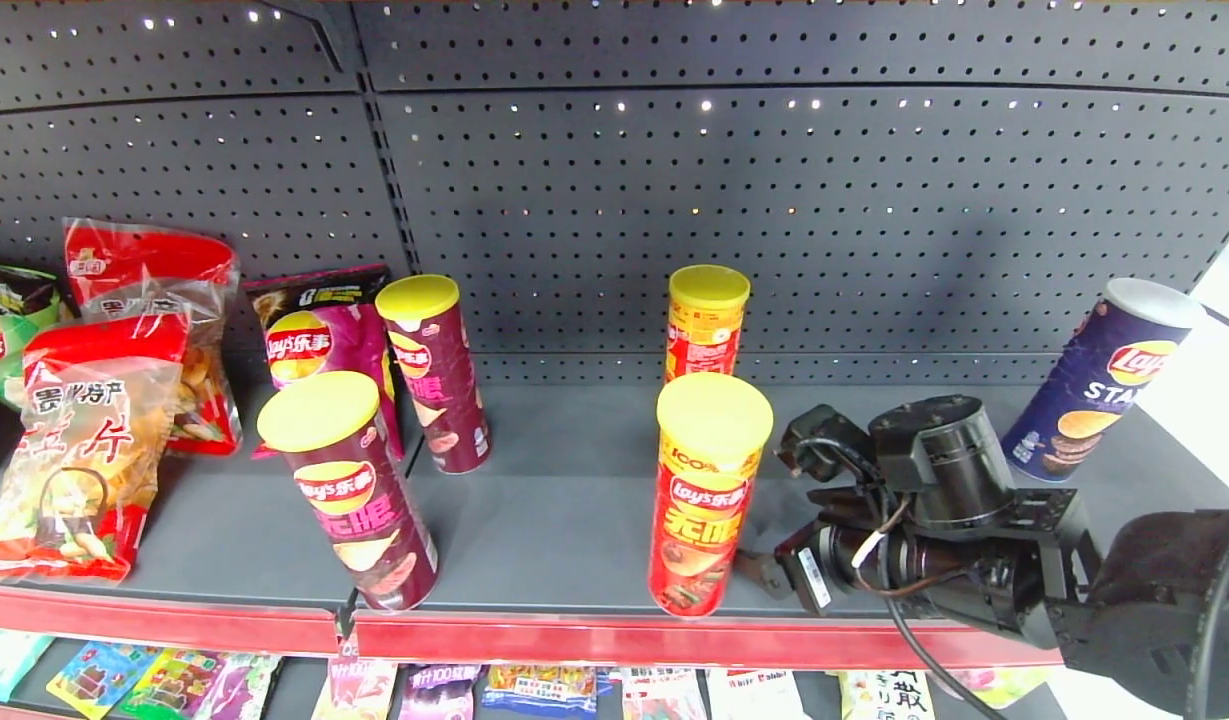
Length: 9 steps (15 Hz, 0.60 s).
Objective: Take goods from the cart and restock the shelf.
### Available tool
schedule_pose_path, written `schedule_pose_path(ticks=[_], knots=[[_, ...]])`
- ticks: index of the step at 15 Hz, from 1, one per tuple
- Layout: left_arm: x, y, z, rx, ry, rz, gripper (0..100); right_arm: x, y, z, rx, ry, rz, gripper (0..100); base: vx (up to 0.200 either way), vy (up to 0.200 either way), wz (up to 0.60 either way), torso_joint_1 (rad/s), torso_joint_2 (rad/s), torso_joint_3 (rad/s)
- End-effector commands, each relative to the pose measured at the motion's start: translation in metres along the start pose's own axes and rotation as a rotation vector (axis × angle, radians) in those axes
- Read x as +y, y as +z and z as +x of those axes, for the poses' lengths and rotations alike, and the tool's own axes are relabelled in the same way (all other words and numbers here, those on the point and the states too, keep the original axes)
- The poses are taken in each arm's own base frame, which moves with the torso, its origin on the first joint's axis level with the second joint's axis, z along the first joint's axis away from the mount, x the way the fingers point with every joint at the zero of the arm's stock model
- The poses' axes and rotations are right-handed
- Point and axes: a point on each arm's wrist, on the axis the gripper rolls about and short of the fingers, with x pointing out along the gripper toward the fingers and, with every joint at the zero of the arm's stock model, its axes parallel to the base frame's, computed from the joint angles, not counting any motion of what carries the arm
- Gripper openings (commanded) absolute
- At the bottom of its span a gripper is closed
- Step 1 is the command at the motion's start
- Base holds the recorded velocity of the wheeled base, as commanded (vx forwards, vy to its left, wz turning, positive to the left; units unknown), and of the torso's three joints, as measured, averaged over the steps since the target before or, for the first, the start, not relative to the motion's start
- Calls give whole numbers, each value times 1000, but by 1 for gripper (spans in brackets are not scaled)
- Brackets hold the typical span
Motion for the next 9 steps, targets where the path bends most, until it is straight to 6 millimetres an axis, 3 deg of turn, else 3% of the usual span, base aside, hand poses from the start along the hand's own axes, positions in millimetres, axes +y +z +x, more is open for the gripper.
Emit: schedule_pose_path(ticks=[1,9], knots=[[0,0,0,0,1,0,100,1,0,1,1,4,-4,100,0,0,0,0,0,0],[0,0,0,-1,1,0,100,3,3,3,-4,6,-6,100,0,0,0,0,0,0]])
